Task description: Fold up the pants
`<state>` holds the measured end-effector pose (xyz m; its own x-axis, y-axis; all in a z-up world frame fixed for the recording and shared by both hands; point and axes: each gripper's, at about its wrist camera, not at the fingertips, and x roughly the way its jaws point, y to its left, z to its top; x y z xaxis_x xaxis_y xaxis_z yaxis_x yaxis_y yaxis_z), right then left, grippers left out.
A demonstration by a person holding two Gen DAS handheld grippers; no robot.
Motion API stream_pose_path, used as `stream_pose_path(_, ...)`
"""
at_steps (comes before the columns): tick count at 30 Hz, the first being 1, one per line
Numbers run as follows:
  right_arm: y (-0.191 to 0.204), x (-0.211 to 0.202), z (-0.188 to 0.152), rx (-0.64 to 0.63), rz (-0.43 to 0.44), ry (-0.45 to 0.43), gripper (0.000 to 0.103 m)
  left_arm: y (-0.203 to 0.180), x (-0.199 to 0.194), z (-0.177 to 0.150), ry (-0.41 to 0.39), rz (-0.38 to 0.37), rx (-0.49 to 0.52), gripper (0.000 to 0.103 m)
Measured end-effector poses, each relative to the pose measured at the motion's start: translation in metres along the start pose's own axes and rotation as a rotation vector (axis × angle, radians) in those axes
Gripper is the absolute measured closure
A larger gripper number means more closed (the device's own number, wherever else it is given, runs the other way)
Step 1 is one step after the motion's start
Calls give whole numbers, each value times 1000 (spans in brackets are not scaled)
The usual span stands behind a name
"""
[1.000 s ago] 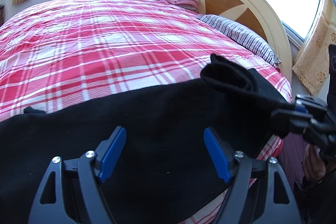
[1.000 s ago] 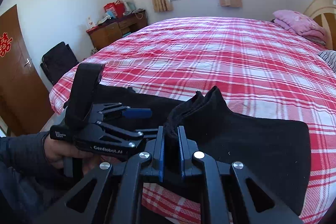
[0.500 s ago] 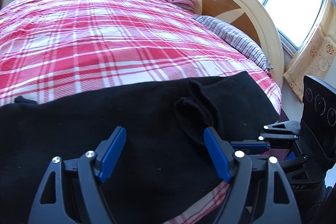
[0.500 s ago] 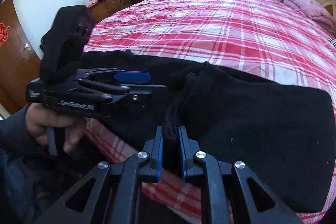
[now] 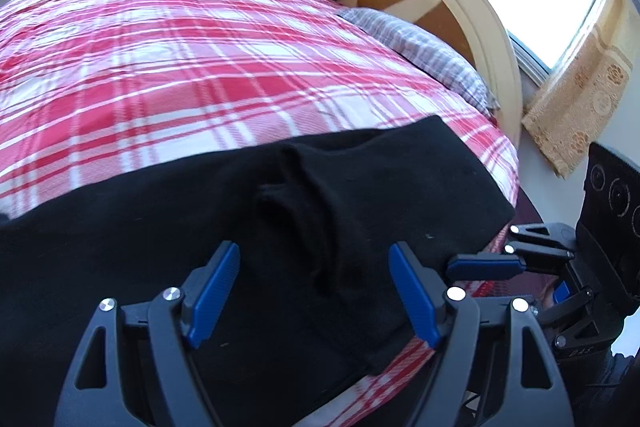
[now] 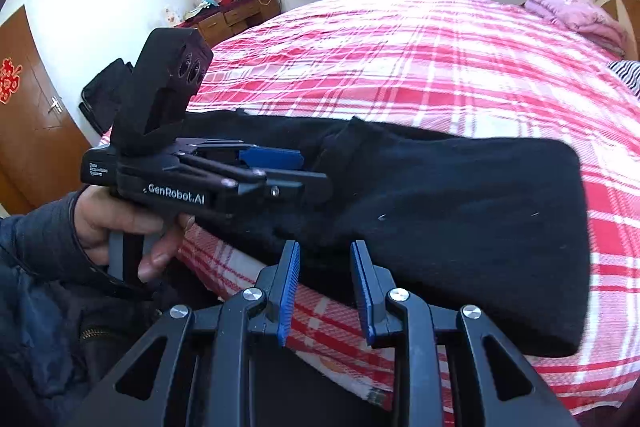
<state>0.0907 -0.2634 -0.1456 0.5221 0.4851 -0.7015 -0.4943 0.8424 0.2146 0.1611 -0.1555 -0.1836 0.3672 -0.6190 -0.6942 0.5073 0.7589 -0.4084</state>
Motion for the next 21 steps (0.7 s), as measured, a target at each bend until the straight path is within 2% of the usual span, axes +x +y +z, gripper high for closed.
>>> stream_pose_path(2,-4,-3,-1,16,3,-9,75,-3,4,2,9,-3,7,24)
stream_pose_path(4,-2,-6,-2,6,-34,-22,75,-5,4,4,9,-9,12,24)
stream_pose_path(8,20,2,-2,-125,-146,-11,75,11,-5,5,-19,-16,-64,24)
stream_pose_path(12,35,18,1,-183,-167,10,75,25,-13,2,-39,-18,-121,24)
stream_pose_path(21,49,43,3,-243,-179,60,75,20,-12,2,-44,6,-94,24)
